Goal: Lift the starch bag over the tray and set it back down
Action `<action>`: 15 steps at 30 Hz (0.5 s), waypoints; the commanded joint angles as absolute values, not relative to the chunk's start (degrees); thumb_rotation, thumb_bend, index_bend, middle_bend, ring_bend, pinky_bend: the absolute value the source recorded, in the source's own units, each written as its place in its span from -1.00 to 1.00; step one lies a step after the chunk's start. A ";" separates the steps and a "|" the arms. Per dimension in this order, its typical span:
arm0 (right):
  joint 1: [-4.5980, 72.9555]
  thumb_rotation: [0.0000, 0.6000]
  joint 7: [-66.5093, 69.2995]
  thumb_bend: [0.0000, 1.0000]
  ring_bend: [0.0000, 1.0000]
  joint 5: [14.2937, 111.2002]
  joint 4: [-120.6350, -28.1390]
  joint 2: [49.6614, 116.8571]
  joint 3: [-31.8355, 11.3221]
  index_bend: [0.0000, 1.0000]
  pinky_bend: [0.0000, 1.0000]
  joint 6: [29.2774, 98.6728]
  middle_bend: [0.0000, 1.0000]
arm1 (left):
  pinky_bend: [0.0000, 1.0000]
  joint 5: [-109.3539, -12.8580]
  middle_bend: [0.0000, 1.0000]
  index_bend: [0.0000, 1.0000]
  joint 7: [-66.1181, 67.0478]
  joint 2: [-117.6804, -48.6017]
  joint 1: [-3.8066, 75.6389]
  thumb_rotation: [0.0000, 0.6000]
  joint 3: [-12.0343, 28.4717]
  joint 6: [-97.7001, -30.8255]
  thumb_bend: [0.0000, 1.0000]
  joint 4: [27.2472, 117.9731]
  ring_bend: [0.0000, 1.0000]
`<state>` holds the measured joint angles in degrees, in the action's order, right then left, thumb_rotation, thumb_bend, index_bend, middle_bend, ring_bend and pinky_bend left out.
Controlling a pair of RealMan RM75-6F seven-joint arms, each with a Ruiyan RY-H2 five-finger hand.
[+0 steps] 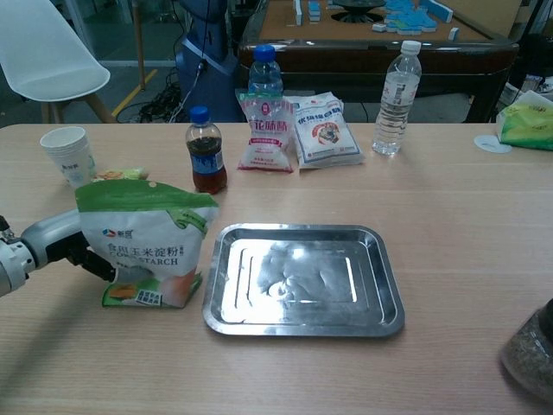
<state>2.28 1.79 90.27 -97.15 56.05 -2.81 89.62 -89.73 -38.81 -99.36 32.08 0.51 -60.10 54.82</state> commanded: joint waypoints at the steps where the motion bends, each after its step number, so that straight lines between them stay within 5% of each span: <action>1: 2.23 1.00 1.84 -0.73 -0.80 90.40 -97.19 56.07 -2.88 -0.61 -0.75 89.82 -0.34 | 0.28 -90.29 0.21 0.10 -39.43 -99.45 32.21 1.00 0.09 -60.75 -0.51 54.13 0.12; 15: 2.26 1.00 2.61 -0.73 -0.80 90.84 -96.36 56.91 -3.10 -0.61 -0.75 90.15 -0.34 | 0.44 -93.86 0.44 0.23 -39.42 -93.18 34.66 1.00 -1.51 -63.01 -0.46 57.95 0.33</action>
